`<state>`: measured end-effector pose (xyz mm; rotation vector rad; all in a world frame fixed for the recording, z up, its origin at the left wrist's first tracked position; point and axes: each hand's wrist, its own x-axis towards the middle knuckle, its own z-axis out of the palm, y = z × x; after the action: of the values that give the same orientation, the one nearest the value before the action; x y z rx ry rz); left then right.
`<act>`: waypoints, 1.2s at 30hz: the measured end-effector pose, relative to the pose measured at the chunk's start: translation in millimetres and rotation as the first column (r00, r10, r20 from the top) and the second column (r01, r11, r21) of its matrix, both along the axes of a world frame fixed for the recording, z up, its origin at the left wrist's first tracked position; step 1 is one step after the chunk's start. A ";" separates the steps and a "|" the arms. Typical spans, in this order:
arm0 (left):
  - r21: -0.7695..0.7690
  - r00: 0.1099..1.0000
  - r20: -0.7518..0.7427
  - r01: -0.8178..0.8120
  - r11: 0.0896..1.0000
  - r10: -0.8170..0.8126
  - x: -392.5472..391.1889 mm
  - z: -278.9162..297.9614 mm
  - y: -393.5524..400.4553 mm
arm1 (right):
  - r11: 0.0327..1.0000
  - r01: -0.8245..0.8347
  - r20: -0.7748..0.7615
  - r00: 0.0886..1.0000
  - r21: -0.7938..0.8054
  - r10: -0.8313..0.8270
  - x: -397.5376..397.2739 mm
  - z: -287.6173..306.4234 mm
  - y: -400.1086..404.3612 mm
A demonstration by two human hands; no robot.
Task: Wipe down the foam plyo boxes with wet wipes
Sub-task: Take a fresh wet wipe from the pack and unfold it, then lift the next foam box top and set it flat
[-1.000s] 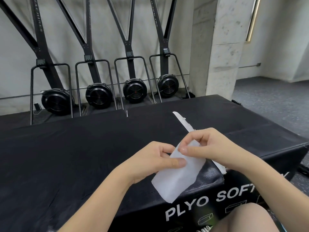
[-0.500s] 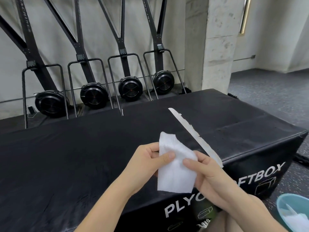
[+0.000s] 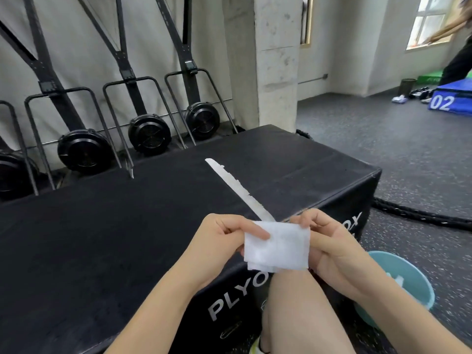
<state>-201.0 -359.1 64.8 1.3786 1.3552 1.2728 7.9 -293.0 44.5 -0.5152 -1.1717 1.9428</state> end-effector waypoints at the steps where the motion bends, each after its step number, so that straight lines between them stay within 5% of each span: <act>1: -0.010 1.000 -0.003 0.026 1.000 -0.026 9.2 -2.3 4.3 | 1.000 0.008 0.000 1.000 -0.003 -0.008 12.8 -0.9 -0.8; 7: -0.091 0.984 -0.055 0.164 0.982 -0.169 81.7 -15.4 24.4 | 0.976 0.219 0.110 0.970 0.005 -0.218 91.7 -13.6 -11.2; 14: -0.182 0.943 -0.104 0.295 0.938 -0.316 193.2 -68.1 42.8 | 0.885 0.460 0.311 0.833 0.071 -0.457 196.6 -57.1 -21.0; 18: -0.285 0.915 -0.092 0.354 0.891 -0.393 269.6 -118.9 49.2 | 0.785 0.536 0.606 0.524 0.311 -0.598 263.9 -100.7 -41.9; 24: -0.363 0.739 -0.361 0.450 0.816 -0.569 351.4 -176.2 38.7 | 0.758 0.435 0.805 0.117 0.486 -0.582 327.6 -164.2 -77.9; 31: -0.371 0.658 -0.482 0.444 0.816 -0.578 355.8 -198.5 35.3 | 0.875 0.217 0.900 -0.062 0.433 -0.431 340.5 -201.7 -95.0; 34: -0.317 0.695 -0.507 0.400 0.860 -0.510 330.8 -185.9 49.2 | 0.777 0.289 0.824 -0.091 0.559 -0.559 325.8 -190.1 -83.9; 36: -0.258 0.731 -0.531 0.343 0.903 -0.429 304.2 -169.8 57.3 | 0.693 0.349 0.746 -0.029 0.631 -0.665 299.5 -173.0 -67.0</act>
<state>103.2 -301.8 -105.0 1.9156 1.3982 0.4667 307.3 -360.0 -128.5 -1.9421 -1.5504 0.5155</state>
